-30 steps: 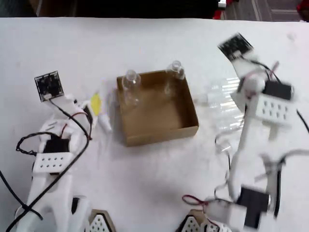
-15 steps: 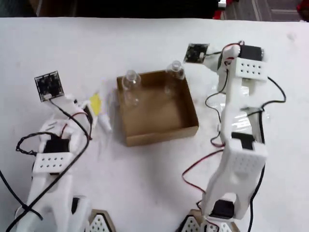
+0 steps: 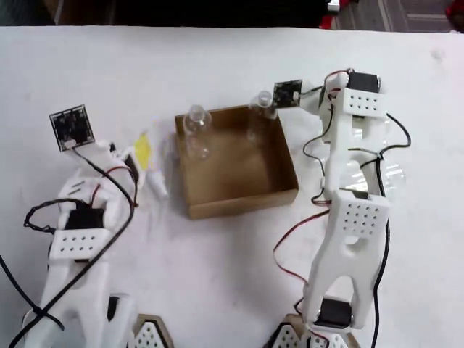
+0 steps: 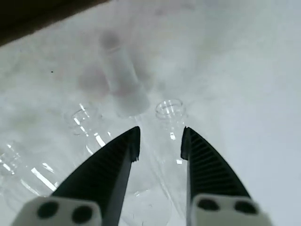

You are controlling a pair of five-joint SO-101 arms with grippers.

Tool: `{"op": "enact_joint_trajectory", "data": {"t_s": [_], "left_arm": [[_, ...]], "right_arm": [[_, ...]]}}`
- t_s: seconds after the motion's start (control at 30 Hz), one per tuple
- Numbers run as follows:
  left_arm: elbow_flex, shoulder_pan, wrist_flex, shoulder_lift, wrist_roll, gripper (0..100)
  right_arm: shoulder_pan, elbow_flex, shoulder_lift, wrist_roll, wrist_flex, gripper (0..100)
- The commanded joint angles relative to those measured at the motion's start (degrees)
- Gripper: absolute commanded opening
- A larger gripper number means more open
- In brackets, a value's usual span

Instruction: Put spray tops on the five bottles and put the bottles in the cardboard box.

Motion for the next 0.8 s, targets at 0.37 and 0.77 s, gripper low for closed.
{"op": "enact_joint_trajectory", "data": {"t_s": [0.37, 0.77], "left_arm": [[-0.7, -0.6, -1.4, -0.3, 0.4, 23], [-0.8, -0.6, -1.4, -0.3, 0.4, 23]], "right_arm": [[-1.0, -2.5, 1.4, 4.9, 1.2, 12.7], [-0.3, -5.3, 1.5, 5.2, 0.7, 24.8]]}}
